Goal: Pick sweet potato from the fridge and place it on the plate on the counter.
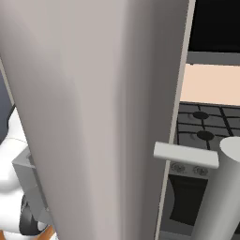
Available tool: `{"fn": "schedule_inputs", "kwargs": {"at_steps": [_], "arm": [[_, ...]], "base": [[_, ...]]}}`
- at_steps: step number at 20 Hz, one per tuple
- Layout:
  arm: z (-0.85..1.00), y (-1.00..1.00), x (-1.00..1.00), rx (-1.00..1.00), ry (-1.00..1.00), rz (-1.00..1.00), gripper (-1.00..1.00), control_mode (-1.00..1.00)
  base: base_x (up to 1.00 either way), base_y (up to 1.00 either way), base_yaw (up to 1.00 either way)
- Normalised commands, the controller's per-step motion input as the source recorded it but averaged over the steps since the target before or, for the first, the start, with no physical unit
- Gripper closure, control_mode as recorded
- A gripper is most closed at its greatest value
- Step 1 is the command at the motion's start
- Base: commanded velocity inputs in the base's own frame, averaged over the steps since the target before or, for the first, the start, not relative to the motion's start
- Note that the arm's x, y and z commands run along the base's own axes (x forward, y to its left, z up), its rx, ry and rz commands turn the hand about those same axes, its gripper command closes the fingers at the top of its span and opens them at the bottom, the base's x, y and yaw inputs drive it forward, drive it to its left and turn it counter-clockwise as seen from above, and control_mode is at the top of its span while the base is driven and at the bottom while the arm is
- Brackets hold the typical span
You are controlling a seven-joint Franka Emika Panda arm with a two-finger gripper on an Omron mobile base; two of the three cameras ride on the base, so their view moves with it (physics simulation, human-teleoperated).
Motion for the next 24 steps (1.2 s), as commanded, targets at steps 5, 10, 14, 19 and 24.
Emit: {"fn": "schedule_inputs", "kwargs": {"at_steps": [5,10,14,19,24], "arm": [[-0.19,0.1,0.0,-0.02,-0.07,0.0,-1.0,-1.0],[-0.47,0.29,0.0,0.0,-0.34,0.11,-1.0,-1.0],[-0.38,0.11,0.0,0.02,-0.34,0.15,-1.0,-1.0],[-0.26,0.07,0.12,0.02,-0.2,0.14,-1.0,-1.0],[0.0,0.0,0.3,0.03,-0.04,0.1,-1.0,-1.0]], "base": [[0.0,0.0,0.0],[0.0,0.0,0.0],[0.0,0.0,0.0],[0.0,0.0,0.0],[0.0,0.0,0.0]]}}
